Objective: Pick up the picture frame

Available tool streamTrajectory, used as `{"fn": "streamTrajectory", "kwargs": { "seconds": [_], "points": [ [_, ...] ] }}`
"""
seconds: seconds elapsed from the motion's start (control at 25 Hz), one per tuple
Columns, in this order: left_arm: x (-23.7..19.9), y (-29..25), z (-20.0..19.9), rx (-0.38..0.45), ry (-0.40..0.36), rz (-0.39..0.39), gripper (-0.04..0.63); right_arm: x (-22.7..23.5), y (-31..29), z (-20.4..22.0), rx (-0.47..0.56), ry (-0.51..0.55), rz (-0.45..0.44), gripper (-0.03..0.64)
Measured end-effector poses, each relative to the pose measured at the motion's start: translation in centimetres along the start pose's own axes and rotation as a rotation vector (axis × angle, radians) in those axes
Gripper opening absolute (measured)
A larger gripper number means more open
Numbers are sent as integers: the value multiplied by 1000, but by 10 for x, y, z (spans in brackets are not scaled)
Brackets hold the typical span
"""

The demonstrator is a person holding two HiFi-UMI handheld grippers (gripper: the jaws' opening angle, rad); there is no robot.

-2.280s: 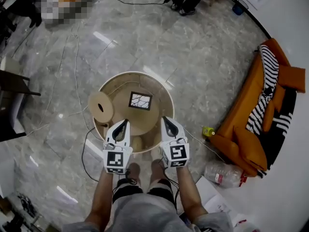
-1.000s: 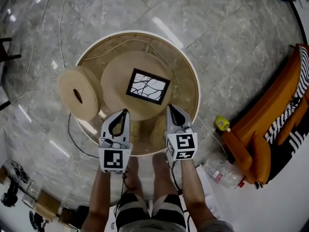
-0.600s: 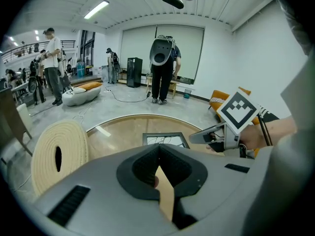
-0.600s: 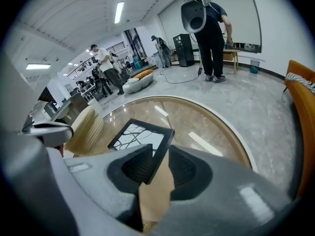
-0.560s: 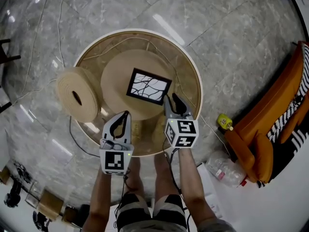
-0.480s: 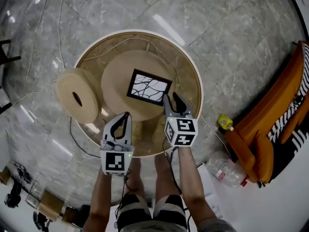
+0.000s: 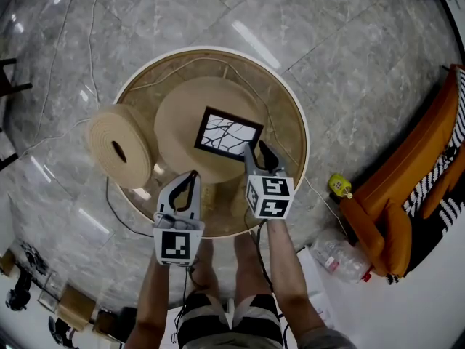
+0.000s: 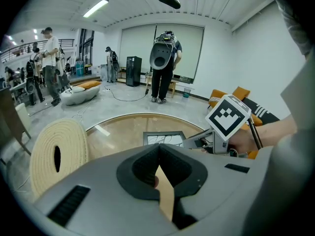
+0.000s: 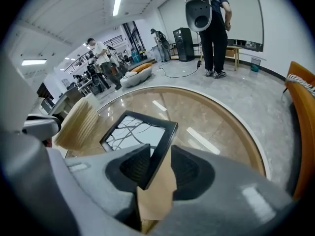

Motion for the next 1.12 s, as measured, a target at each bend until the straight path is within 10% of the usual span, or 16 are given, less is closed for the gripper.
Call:
{"fn": "streamTrajectory", "kwargs": {
  "seconds": [1.12],
  "points": [
    [-20, 39, -16, 65, 15, -21, 17, -29, 41, -25, 121, 49, 45, 61]
  ]
}}
Point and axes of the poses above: the fingertips, and each gripper's own axes: y backward along the fingers, x to its right, z out of its underside, the point moved 4 cm from there along y, backward along the fingers, and after that the axes turned 1 degree about -x, right-handed, at the moved point
